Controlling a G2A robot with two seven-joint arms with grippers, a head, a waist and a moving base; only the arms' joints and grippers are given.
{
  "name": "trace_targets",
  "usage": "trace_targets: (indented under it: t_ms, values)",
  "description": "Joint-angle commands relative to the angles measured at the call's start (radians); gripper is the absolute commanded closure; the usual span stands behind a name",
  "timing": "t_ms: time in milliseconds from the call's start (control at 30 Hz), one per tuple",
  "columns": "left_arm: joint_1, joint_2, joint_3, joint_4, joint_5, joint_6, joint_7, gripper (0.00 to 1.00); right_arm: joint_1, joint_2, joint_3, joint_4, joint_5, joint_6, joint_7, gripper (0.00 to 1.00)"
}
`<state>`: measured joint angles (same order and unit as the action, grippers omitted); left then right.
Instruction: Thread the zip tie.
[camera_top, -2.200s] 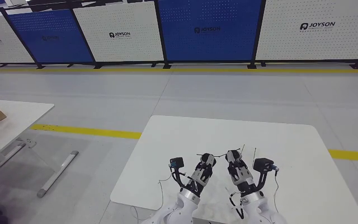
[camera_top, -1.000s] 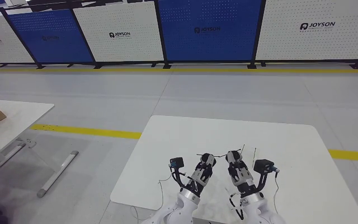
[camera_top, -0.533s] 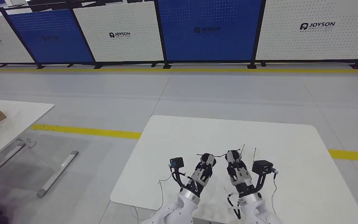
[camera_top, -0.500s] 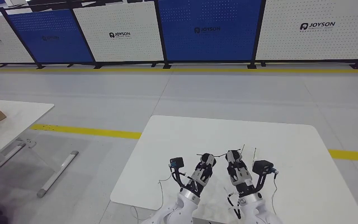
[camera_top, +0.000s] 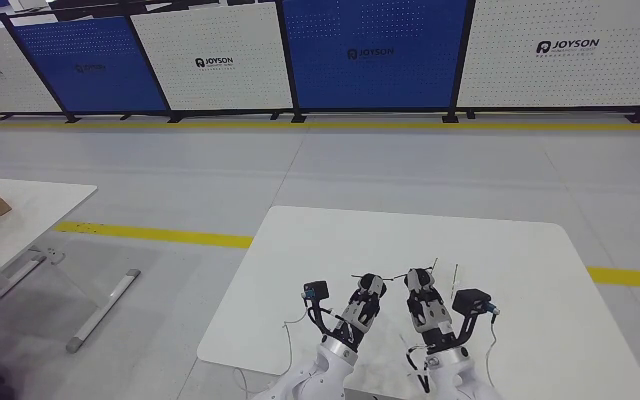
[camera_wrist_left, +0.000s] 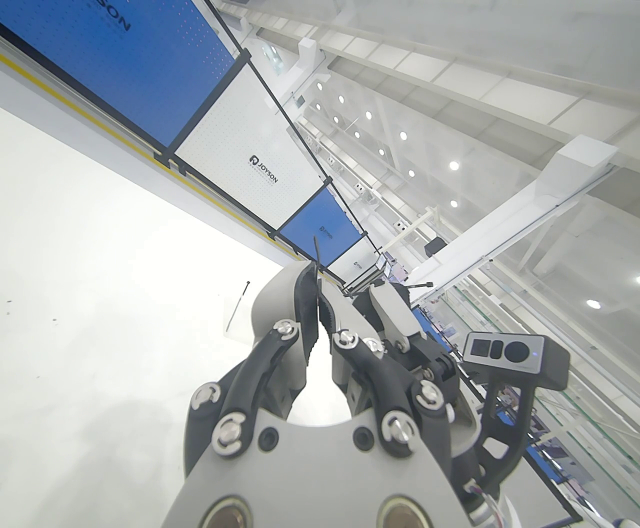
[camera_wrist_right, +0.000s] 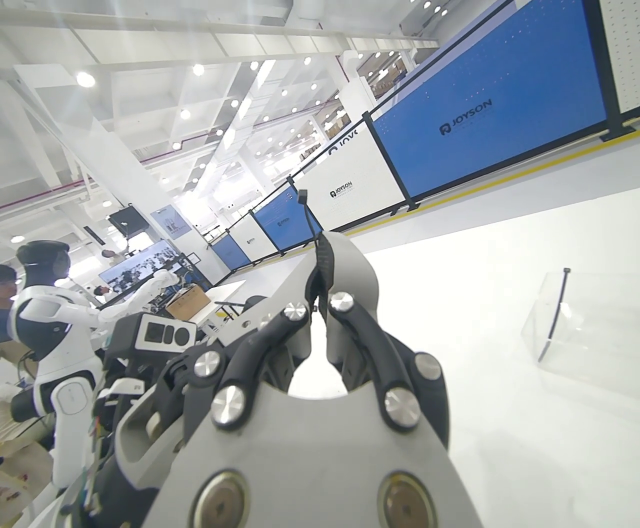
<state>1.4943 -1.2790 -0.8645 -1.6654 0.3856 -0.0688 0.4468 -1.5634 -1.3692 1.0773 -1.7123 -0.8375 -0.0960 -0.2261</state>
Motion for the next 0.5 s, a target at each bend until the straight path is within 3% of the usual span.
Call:
trace_targets:
  t_ms: [0,467]
  values:
    - [0.0,0.0,0.0,0.0,0.0,0.0,0.0,1.0,0.0,0.0,0.0,0.0,0.0,0.0,0.0,1.0]
    - [0.0,0.0,0.0,0.0,0.0,0.0,0.0,1.0,-0.029,-0.008,-0.017,0.025,-0.089,0.02,-0.18,1.0]
